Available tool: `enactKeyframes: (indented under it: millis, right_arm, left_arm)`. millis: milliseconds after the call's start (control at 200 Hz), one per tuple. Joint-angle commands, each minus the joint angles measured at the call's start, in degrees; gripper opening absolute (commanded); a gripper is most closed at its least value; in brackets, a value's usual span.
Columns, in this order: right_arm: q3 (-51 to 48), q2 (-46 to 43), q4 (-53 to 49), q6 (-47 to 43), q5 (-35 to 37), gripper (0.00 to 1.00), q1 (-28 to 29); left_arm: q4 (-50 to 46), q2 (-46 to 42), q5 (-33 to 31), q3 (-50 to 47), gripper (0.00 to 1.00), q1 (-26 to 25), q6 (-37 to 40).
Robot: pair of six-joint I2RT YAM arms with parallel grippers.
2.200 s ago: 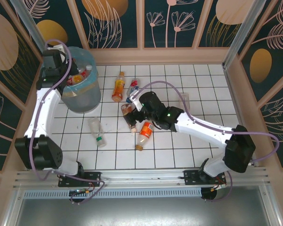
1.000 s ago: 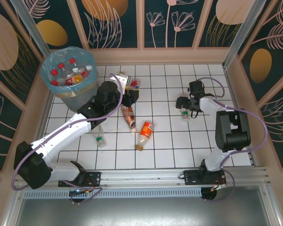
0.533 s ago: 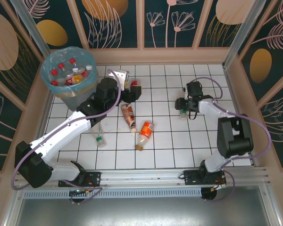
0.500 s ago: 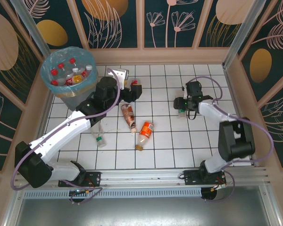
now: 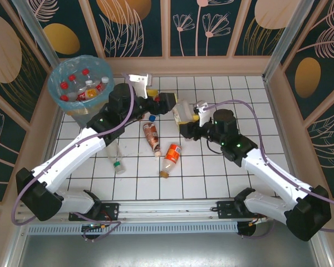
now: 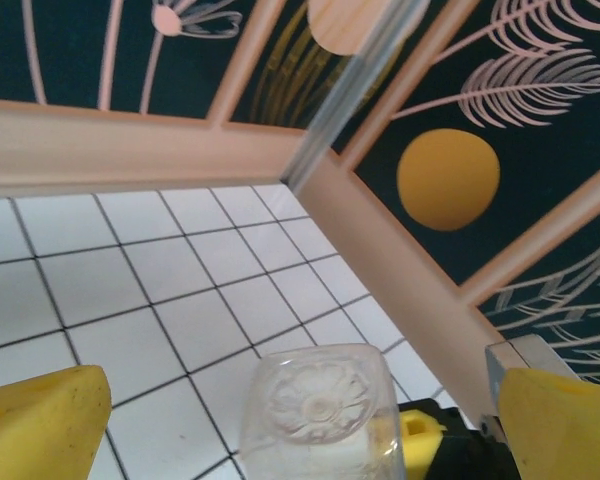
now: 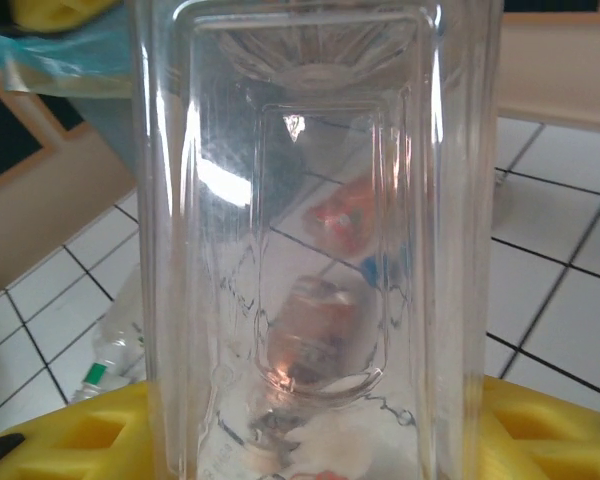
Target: Put the plastic bottles in the bin
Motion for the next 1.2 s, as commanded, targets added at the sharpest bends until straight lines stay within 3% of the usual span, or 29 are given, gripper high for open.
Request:
enactKeyframes:
  millis: [0, 105, 210, 435, 555, 636, 806, 1051, 1191]
  right_arm:
    - [0.1, -1.3, 6.7, -1.2, -0.7, 0.55, 1.7]
    - [0.8, -0.7, 7.6, -1.7, 0.0, 0.55, 3.7]
    - [1.6, -0.3, 7.7, -2.4, 1.8, 0.55, 5.8]
    - [2.2, 0.4, 6.9, -3.5, 4.7, 0.56, 7.7]
    - [2.4, 0.4, 6.7, -2.9, 6.8, 0.61, 8.1]
    - [2.6, 0.4, 6.8, -2.3, 7.8, 0.72, 8.3]
    - [3.7, 0.4, 6.8, -1.3, 9.3, 0.99, 8.5]
    - [4.0, -0.9, 8.2, -1.5, 10.4, 0.99, 8.8]
    - [3.8, -1.1, 8.0, -1.8, 10.7, 0.99, 8.8]
  left_arm:
    - [2.9, 1.4, 8.8, 1.4, 0.98, -0.3, -3.3]
    - [2.9, 3.5, 14.7, 1.6, 0.97, -0.3, -3.2]
    - [-0.6, 5.3, 15.6, 3.3, 0.92, -0.3, -2.1]
    - [0.1, 4.3, 14.9, 2.6, 0.58, -0.3, -1.5]
    - [-0.9, 3.6, 13.9, 3.2, 0.53, -0.3, -0.5]
    - [-1.6, 3.0, 12.2, 3.6, 0.5, -0.3, 0.0]
    - [-3.4, 0.6, 4.5, 5.9, 0.48, -0.3, 2.1]
    - [-14.7, -0.4, -19.6, 21.8, 0.45, 1.2, 14.4]
    - [-16.4, -0.9, -23.4, 27.8, 0.43, 9.7, 17.2]
